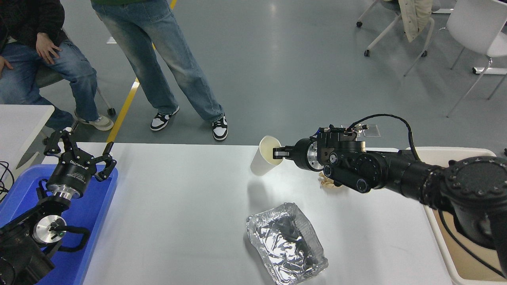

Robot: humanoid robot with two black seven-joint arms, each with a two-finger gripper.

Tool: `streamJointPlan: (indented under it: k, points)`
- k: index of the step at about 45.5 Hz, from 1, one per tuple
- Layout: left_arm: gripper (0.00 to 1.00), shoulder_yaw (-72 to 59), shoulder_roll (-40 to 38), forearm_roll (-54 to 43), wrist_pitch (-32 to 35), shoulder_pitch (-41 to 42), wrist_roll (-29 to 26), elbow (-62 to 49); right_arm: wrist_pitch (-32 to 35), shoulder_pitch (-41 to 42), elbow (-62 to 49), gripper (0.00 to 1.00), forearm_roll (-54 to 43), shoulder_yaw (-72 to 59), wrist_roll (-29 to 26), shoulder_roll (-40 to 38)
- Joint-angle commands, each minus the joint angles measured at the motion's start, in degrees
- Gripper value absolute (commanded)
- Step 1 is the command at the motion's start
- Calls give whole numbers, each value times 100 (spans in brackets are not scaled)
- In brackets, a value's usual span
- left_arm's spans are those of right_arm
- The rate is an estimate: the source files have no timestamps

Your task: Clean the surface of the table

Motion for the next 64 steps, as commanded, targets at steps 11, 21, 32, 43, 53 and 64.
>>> streamJointPlan:
  k: [11, 21, 32, 43, 53, 64]
  points:
    - [100, 0, 3, 0, 0, 0, 0, -1, 304, 1936, 2712, 0, 3, -527, 38, -1651]
    - [100, 0, 3, 0, 0, 0, 0, -1, 427, 2481, 3855, 0, -128, -703, 82, -3198]
    - [100, 0, 3, 0, 0, 0, 0, -1, 875, 2842, 4471, 0, -893, -756, 100, -5132]
    - [100, 0, 3, 0, 0, 0, 0, -1, 928, 2473, 4374, 0, -1139, -765, 364, -6723]
    - [100, 0, 3, 0, 0, 0, 0, -1, 753, 1534, 4138, 0, -1526, -686, 364, -7787]
    - [100, 0, -6, 0, 0, 0, 0, -1, -1188, -742, 3154, 0, -763, -650, 372, -7331]
